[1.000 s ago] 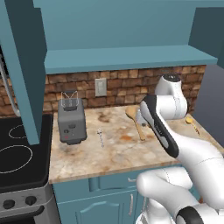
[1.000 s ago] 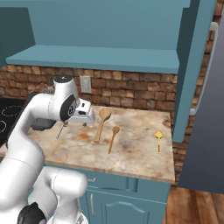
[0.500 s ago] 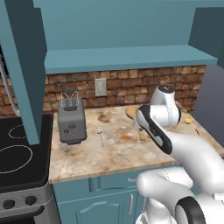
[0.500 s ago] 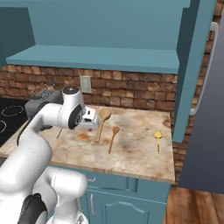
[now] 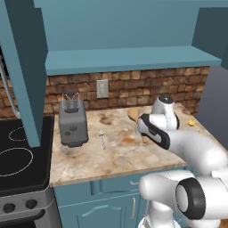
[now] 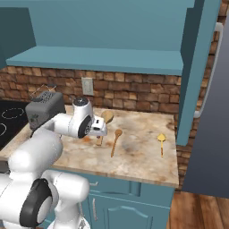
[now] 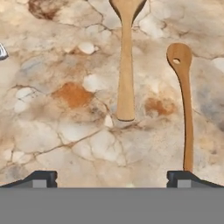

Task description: Organize the utensils by type. Pick up the wooden spoons from the counter and place them in the open cabinet. Then pick up the metallic utensils from the counter and place them in the open drawer.

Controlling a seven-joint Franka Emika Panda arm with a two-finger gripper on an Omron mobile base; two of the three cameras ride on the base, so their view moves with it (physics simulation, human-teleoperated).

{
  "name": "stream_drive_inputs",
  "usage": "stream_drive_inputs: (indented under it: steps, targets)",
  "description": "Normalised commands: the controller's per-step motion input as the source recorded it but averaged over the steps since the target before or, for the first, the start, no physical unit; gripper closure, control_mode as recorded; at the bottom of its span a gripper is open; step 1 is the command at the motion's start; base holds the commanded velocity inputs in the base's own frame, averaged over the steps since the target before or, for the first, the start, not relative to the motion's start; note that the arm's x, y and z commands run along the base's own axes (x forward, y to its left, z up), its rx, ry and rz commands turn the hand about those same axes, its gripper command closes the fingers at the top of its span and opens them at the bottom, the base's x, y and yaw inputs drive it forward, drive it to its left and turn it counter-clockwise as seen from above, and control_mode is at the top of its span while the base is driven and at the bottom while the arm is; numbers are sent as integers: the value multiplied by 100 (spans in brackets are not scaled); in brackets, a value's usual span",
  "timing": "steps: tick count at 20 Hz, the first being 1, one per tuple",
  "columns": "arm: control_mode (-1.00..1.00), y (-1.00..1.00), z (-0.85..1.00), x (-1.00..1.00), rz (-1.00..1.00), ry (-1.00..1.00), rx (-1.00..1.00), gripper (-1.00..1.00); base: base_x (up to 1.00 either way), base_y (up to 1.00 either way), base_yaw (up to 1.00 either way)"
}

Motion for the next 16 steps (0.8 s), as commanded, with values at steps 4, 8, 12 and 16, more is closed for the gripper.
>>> stream_drive_inputs:
  steps: [4, 8, 12, 16]
  targets:
    - [-100, -12, -45, 46, -1, -7, 0, -100, 0, 0, 0]
    - [-100, -11, -44, 50, -1, -4, 0, -100, 0, 0, 0]
    - [-100, -12, -38, 49, -1, -1, 0, -100, 0, 0, 0]
    - [-100, -7, -32, 45, -2, 0, 0, -100, 0, 0, 0]
